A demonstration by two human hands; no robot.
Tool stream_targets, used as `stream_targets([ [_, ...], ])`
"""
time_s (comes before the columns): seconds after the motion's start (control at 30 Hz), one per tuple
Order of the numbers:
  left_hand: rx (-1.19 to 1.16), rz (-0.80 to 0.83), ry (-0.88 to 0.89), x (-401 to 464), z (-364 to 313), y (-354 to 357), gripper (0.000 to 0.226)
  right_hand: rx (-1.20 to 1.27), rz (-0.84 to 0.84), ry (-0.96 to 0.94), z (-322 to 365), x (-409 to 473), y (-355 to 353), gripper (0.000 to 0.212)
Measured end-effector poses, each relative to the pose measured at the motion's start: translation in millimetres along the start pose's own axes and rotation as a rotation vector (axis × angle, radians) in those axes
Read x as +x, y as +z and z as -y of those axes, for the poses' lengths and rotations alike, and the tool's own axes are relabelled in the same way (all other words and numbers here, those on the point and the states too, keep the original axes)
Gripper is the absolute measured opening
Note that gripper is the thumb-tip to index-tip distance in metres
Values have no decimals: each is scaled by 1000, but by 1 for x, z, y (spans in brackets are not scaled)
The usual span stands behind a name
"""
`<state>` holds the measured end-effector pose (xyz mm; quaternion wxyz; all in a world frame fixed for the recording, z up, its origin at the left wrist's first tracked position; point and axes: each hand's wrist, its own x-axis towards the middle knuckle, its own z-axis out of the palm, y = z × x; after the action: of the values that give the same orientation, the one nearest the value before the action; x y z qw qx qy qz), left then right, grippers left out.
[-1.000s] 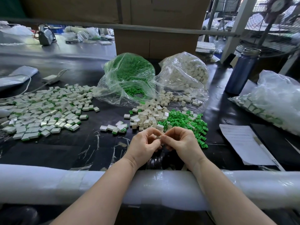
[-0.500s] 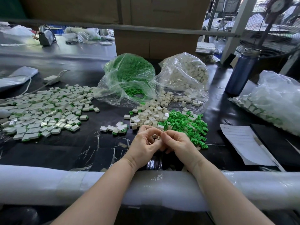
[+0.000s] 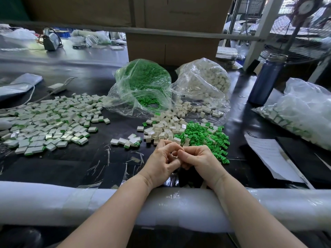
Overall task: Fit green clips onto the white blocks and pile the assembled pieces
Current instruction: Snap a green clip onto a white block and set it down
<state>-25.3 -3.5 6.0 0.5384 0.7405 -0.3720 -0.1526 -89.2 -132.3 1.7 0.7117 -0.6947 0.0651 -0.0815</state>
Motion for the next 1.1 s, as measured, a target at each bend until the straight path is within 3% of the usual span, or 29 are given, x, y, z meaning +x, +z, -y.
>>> stream_targets([
  [1.1, 91, 35, 23, 2, 3, 0, 18, -25, -45, 18, 1, -1, 0, 18],
])
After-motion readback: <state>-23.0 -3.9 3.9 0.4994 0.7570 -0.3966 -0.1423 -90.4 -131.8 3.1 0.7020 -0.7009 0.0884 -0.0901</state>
